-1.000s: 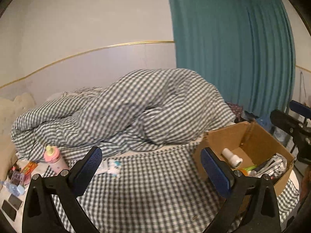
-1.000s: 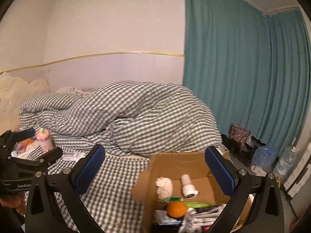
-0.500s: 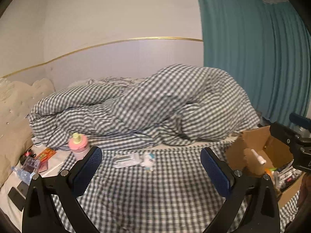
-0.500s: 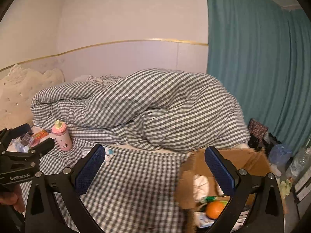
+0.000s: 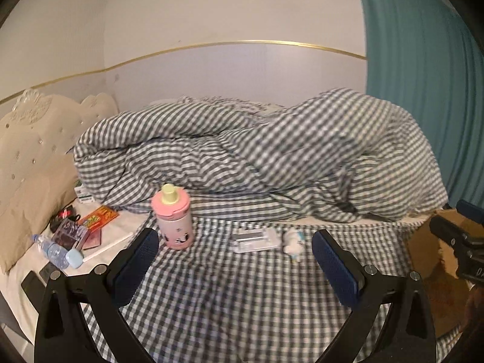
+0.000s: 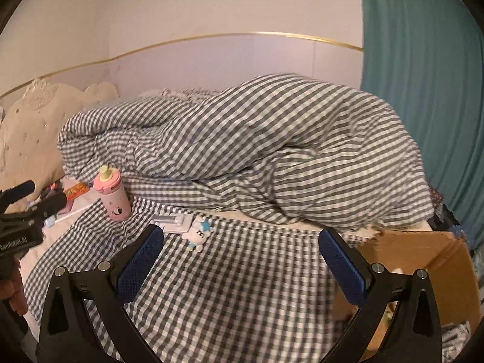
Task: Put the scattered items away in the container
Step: 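Withdraw both tools from the box back over the bed items, then grasp the white plush toy with the right tool while the left grasps the white phone stand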
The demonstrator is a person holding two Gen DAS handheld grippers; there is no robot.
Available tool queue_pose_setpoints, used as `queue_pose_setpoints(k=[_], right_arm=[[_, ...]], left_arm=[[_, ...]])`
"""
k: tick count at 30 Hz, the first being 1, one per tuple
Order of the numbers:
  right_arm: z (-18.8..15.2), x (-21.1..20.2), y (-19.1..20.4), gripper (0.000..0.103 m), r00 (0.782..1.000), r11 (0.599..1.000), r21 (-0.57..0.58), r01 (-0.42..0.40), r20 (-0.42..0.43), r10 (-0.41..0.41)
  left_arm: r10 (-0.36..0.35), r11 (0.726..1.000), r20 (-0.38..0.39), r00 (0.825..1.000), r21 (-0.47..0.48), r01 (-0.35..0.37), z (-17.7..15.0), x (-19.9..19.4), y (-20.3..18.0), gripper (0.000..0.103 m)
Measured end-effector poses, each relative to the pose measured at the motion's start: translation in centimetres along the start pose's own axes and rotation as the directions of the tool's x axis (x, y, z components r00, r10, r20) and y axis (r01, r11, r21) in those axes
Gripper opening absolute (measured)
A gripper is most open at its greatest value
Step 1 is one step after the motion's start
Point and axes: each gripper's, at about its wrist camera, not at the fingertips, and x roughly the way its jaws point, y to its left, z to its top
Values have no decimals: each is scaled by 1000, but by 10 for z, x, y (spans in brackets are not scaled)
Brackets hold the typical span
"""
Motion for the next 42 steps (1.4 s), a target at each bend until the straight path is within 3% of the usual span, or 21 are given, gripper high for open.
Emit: queue_pose_setpoints(k=[10, 13, 22, 30, 32, 37, 39, 40, 42], right_arm=[[-14, 112, 41, 103, 984, 996, -42, -85, -160, 77], [-19, 137, 51, 103, 981, 992, -59, -114, -166, 103], [-35, 217, 70, 103, 959, 989, -66, -133, -262, 111], [-50, 285, 79, 102, 938, 991, -47, -125, -331, 103], [-53, 293, 77, 98, 937, 992, -31, -122, -334, 104], [-61, 308, 75, 67, 924, 993, -23, -118, -368, 101], [-66, 313, 73, 60, 918, 993, -19, -118, -383, 102], [-68, 314, 72, 50, 918, 993, -18, -116, -383, 101], [-69, 312, 68, 45, 921, 993, -10, -119, -374, 106]], left_arm=[[38, 999, -94, 995, -23, -40, -17, 61, 34, 103], [41, 999, -121, 992, -24, -44, -25, 79, 41, 103], [37, 995, -211, 977, -83, -55, -52, 139, 51, 103], [42, 996, -263, 964, -62, -60, -69, 174, 48, 103], [41, 997, -266, 963, -57, -58, -71, 180, 46, 103], [25, 998, -272, 962, -47, -39, -72, 197, 39, 103], [16, 999, -272, 962, -45, -29, -71, 203, 36, 103], [13, 999, -272, 962, -43, -25, -71, 205, 34, 103], [3, 999, -273, 962, -40, -14, -70, 210, 29, 103]])
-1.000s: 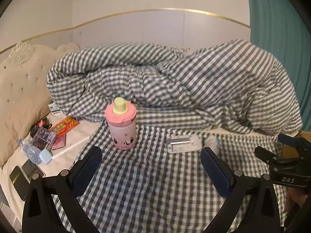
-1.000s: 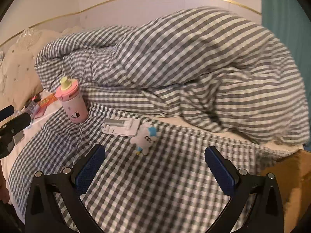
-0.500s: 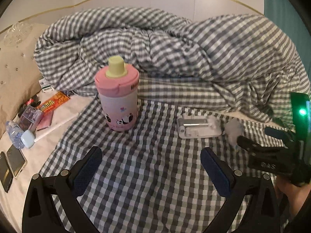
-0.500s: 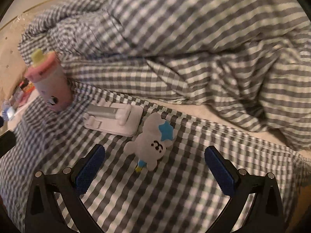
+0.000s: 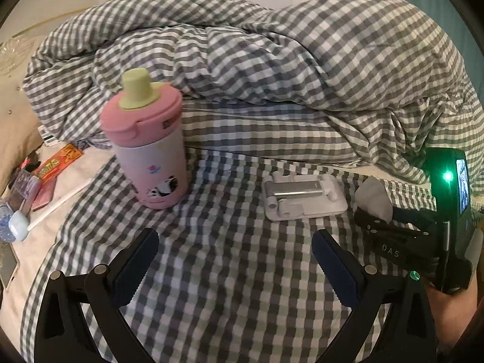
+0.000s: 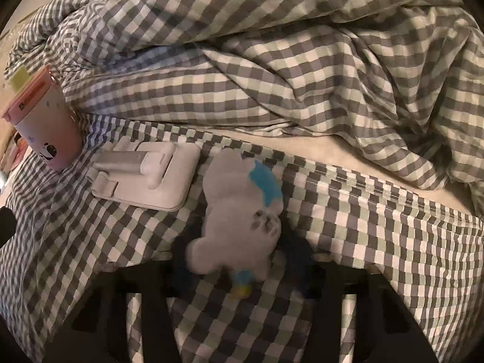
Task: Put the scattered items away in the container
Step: 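Grasp the white plush toy with the right tool while the left grasps the white phone stand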
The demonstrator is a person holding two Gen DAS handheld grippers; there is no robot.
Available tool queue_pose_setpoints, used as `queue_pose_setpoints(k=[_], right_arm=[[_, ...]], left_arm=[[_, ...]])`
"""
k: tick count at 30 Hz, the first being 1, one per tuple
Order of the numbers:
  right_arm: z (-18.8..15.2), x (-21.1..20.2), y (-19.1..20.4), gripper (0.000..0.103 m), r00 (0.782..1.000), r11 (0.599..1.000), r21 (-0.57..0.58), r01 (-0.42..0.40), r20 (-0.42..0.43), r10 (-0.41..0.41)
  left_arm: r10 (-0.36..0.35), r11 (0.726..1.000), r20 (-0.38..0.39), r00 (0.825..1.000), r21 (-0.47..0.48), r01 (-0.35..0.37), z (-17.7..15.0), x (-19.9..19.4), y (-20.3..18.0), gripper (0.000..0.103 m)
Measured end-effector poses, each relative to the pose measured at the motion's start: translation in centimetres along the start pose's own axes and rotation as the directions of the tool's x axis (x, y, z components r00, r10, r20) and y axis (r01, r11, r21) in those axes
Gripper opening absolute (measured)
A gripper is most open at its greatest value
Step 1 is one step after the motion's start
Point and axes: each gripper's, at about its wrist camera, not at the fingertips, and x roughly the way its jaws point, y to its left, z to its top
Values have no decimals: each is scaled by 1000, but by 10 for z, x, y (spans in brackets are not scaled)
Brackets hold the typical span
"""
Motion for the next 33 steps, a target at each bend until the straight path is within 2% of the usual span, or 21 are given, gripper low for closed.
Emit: queue_pose_setpoints(k=[8, 14, 17, 22, 28, 33], right_arm=[[-5, -26, -19, 44, 999, 999, 29, -29, 36, 28], [-11, -59, -34, 44, 997, 999, 40, -33, 69, 30], [-13, -73, -36, 44, 996, 999, 38, -35, 79, 32], [-19, -86, -39, 44, 995, 998, 41, -45, 94, 41], [-20, -89, -38, 44, 993, 997, 53, -57, 104, 51], [-23, -89, -39, 44, 994, 996, 61, -62, 98, 56]], left_arm=[[-77, 997, -17, 997, 14, 77, 9, 25, -24, 103], [-115, 993, -74, 991, 31, 117, 16, 62, -48, 103], [-109, 993, -96, 989, 36, 113, 18, 81, -59, 103], [-119, 993, -130, 984, -15, 118, 20, 107, -67, 103], [-84, 993, -134, 987, -95, 72, 29, 118, -73, 103], [-65, 994, -132, 989, -101, 52, 38, 130, -76, 103]])
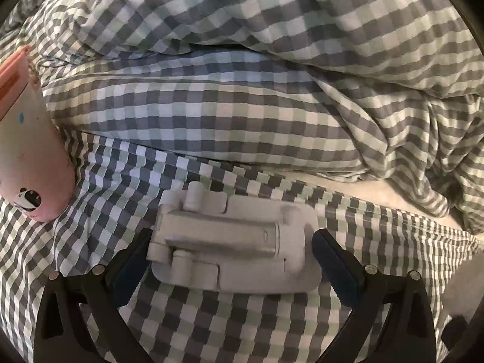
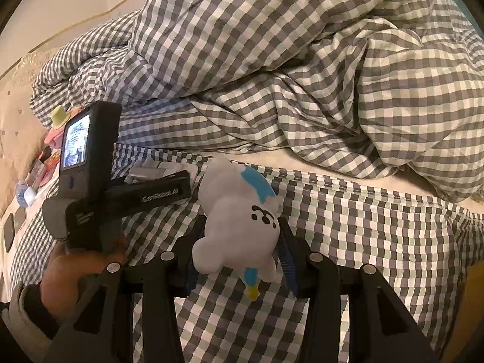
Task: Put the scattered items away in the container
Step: 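Grasp the white plush toy with the right tool while the left grasps the white phone stand, then lift the plush toy and phone stand and carry both over the box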
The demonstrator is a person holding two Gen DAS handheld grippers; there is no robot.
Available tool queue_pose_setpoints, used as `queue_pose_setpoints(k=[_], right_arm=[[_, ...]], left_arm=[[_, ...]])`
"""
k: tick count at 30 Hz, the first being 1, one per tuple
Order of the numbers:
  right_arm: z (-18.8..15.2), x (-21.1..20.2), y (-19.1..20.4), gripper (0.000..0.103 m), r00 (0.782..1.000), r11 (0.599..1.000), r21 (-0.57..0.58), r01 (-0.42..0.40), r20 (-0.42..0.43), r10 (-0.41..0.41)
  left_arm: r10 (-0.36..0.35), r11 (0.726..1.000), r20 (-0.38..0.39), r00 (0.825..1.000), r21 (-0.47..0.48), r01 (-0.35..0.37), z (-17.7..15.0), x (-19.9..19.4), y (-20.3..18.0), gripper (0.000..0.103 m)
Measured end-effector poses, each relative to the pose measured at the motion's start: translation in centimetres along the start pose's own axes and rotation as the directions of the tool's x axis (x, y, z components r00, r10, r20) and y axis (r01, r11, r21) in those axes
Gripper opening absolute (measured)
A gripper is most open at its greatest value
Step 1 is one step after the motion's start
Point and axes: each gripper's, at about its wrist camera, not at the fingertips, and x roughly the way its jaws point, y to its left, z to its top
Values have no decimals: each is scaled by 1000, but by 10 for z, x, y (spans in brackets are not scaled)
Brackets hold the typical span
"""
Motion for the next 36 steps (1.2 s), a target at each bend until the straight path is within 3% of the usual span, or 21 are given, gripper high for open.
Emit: queue_pose_setpoints(k=[4, 6, 19, 27, 32, 36], right_arm=[[-2, -3, 0, 44, 1000, 1000, 2, -3, 4, 3], [-3, -4, -1, 44, 1000, 1000, 5, -3, 9, 3], [-5, -28, 3, 44, 999, 1000, 3, 7, 41, -7], [-7, -75, 1, 44, 995, 1000, 10, 18, 101, -19], [-8, -118, -1, 44, 989, 1000, 17, 22, 147, -25], [-9, -156, 2, 44, 981, 999, 11, 34, 191, -36]], left_arm=[[-80, 997, -14, 997, -18, 80, 7, 8, 4, 102], [-81, 997, 2, 997, -8, 81, 6, 5, 6, 95], [-122, 985, 62, 991, 130, 113, -11, -28, -32, 94], [-132, 981, 179, 975, 163, 103, -25, -108, -27, 94], [-146, 980, 234, 961, 168, 108, -46, -173, -5, 94], [-158, 979, 275, 948, 171, 113, -54, -217, -13, 94]])
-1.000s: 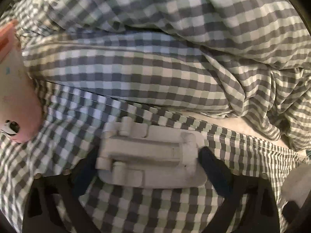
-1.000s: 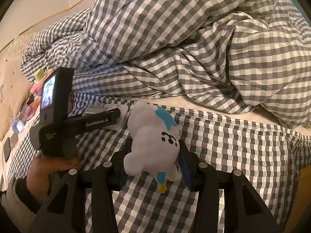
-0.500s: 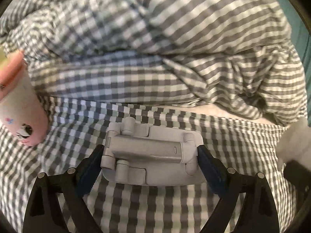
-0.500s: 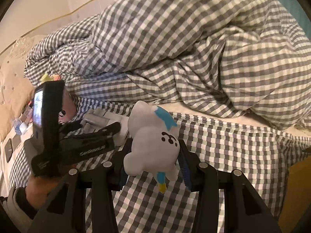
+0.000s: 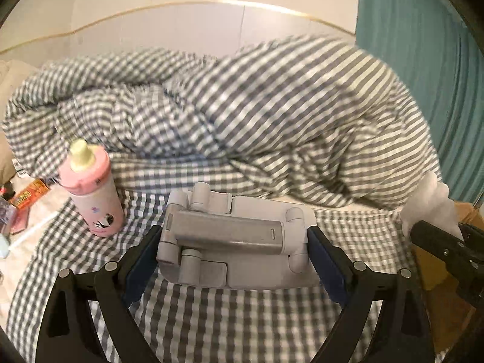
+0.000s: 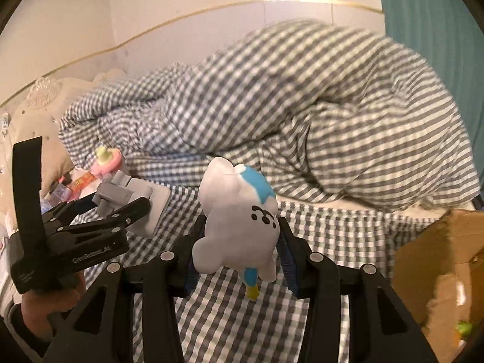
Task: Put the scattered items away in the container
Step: 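Lift the plush toy and phone stand and carry both over the box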
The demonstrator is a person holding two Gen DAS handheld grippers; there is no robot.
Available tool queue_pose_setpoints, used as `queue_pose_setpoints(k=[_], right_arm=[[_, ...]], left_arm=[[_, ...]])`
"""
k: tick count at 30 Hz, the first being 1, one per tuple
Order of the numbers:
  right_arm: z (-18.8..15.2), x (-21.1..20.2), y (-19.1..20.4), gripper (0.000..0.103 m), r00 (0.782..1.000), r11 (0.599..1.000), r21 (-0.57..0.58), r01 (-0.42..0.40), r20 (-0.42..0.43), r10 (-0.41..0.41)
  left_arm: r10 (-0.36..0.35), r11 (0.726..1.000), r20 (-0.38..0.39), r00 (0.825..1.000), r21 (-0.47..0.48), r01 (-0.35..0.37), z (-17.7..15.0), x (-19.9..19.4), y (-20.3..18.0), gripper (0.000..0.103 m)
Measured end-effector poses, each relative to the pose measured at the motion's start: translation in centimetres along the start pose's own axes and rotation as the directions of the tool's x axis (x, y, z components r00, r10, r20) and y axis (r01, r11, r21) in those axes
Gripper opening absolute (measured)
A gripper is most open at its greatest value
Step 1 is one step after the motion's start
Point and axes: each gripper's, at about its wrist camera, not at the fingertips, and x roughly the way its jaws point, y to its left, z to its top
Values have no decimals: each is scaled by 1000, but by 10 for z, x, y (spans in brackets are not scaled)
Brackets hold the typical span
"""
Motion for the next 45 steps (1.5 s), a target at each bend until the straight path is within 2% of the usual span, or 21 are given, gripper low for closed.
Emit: queue_pose_setpoints(k=[11, 24, 33, 45], right_arm=[[0, -108, -8, 44, 992, 999, 10, 39, 118, -40], [-26, -221, -50, 44, 967, 990, 61, 129, 213, -139], [-44, -273, -85, 44, 944, 974, 118, 194, 248, -218], [-63, -306, -148, 44, 914, 935, 194, 298, 223, -338]], left_arm=[[-21, 999, 102, 995, 44, 16, 12, -106, -46, 94], [-115, 987, 195, 974, 137, 90, 5, -197, -128, 94], [-207, 965, 198, 958, 200, 168, -3, -226, -181, 94], [-291, 934, 174, 941, 264, 240, -4, -227, -242, 94]])
